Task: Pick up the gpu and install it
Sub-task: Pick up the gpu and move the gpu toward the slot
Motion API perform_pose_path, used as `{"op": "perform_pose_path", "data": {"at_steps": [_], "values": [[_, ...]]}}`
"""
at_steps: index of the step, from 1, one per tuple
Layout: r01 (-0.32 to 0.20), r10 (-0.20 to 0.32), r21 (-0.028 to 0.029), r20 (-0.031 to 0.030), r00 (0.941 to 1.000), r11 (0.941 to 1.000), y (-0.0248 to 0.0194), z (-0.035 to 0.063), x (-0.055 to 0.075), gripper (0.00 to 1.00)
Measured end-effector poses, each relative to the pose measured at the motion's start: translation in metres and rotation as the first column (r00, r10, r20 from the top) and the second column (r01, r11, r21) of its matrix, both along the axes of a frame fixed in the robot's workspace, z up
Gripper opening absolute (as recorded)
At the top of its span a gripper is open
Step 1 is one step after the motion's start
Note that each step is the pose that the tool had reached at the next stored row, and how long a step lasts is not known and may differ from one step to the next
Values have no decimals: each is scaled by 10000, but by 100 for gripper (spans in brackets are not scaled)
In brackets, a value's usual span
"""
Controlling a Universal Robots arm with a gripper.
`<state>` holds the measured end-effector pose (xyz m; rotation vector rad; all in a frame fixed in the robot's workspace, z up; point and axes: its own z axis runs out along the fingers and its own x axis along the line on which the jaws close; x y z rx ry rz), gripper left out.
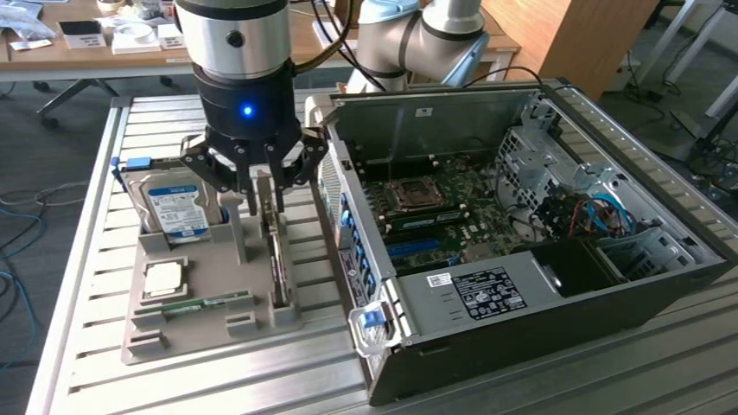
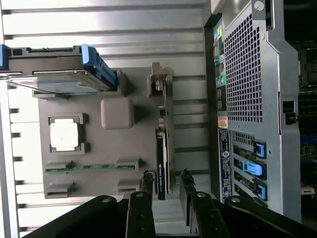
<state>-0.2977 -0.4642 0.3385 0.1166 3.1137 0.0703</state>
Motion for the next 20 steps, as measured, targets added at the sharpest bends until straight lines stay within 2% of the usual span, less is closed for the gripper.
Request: {"op": "perform_pose_path", "data": {"at_steps": [10, 20], "values": [[0, 0, 1, 1, 10000, 10000, 0, -99, 0, 36], [0, 0, 0, 0, 10000, 10000, 0, -102, 0, 36]]}}
